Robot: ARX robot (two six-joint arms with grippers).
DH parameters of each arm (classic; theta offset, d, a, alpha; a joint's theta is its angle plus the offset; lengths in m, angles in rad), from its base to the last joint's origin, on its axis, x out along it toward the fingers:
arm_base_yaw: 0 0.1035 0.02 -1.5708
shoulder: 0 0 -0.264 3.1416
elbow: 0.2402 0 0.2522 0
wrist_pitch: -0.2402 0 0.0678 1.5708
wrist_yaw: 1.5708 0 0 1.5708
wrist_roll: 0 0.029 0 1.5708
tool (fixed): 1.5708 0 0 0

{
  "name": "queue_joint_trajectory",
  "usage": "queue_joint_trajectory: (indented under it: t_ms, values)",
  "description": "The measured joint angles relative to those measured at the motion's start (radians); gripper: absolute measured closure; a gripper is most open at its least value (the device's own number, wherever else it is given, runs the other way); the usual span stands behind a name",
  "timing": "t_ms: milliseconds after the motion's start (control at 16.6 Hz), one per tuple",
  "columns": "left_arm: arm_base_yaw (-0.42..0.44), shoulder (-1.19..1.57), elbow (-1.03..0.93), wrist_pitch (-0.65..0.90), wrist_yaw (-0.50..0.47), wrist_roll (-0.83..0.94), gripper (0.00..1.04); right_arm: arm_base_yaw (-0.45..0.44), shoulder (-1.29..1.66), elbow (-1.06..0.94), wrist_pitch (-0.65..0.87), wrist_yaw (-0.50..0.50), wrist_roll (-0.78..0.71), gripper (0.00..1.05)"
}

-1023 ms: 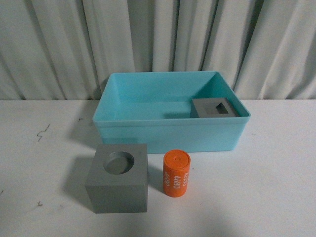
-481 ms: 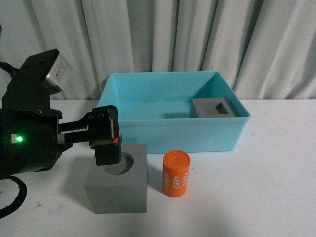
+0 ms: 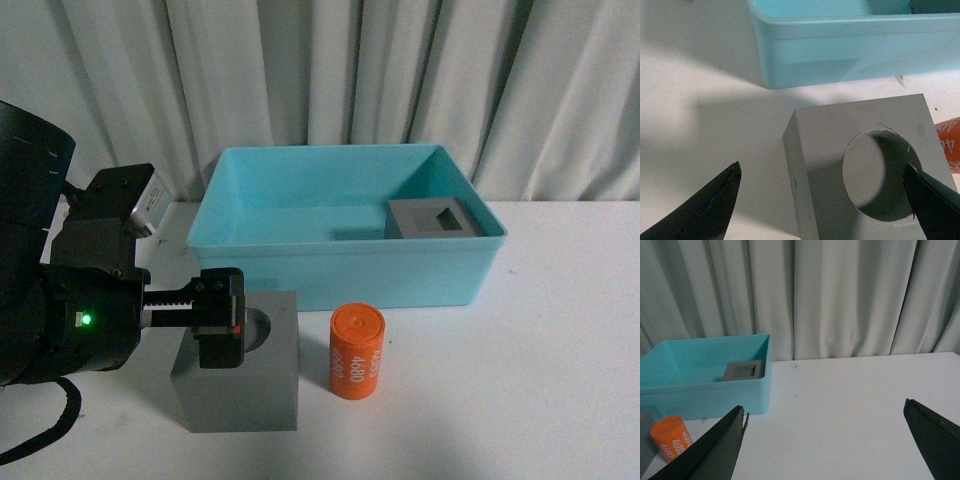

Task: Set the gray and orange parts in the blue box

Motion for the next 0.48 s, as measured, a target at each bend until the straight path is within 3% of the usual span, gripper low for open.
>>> queue_joint_trajectory:
  t_ms: [481]
  values:
    - [0.010,0.085,0.027,0.019,0.022,0.050,0.07,0.000,0.000,0.000,0.000,0.000,0.000,0.06]
